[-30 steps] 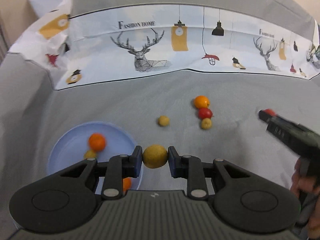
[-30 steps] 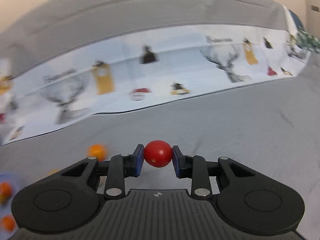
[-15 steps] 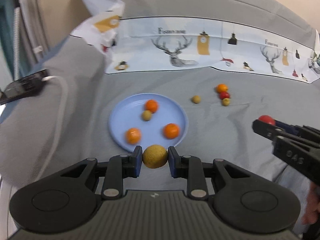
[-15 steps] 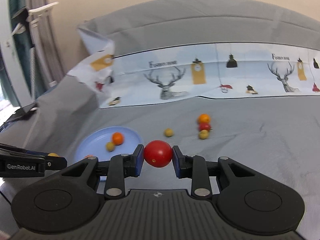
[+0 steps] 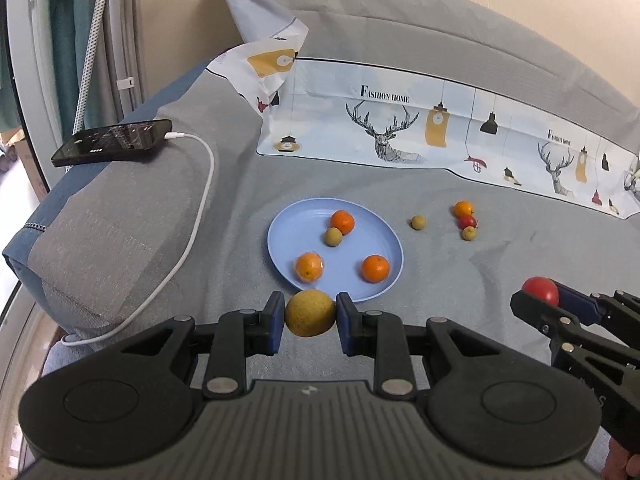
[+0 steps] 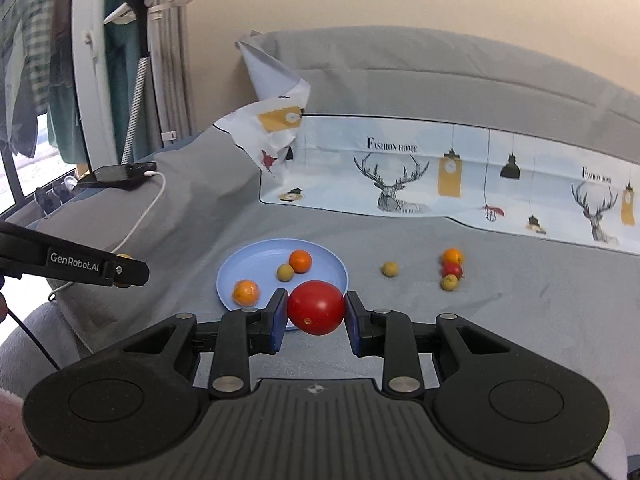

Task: Organize fruits
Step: 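Carry the yellow fruit over the plate while the right tool carries the red tomato there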

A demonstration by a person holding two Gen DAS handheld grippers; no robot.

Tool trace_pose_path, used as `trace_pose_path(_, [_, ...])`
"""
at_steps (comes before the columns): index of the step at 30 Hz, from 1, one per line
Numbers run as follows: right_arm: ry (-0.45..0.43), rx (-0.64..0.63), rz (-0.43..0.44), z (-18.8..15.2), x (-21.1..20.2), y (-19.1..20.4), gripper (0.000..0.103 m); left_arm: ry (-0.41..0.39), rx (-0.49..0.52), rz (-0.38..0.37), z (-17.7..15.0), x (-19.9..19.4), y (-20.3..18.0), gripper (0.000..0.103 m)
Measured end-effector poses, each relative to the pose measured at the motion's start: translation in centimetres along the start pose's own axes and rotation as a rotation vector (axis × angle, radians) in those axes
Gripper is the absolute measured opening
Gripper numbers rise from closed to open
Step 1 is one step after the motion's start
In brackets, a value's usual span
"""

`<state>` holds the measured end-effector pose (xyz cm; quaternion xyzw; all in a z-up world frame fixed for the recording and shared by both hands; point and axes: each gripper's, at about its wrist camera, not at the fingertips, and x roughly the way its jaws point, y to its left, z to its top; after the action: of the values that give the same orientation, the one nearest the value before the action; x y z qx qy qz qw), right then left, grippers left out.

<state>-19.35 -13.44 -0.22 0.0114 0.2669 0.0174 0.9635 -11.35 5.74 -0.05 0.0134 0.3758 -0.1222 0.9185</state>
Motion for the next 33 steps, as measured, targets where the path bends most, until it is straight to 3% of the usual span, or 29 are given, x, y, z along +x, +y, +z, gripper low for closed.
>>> trace_pose_path(33, [0.027,-0.043,-0.004,0.1,0.7,1.1,0.032,0.002,-0.04,0.004,-0.2,0.6,1.0,0.031])
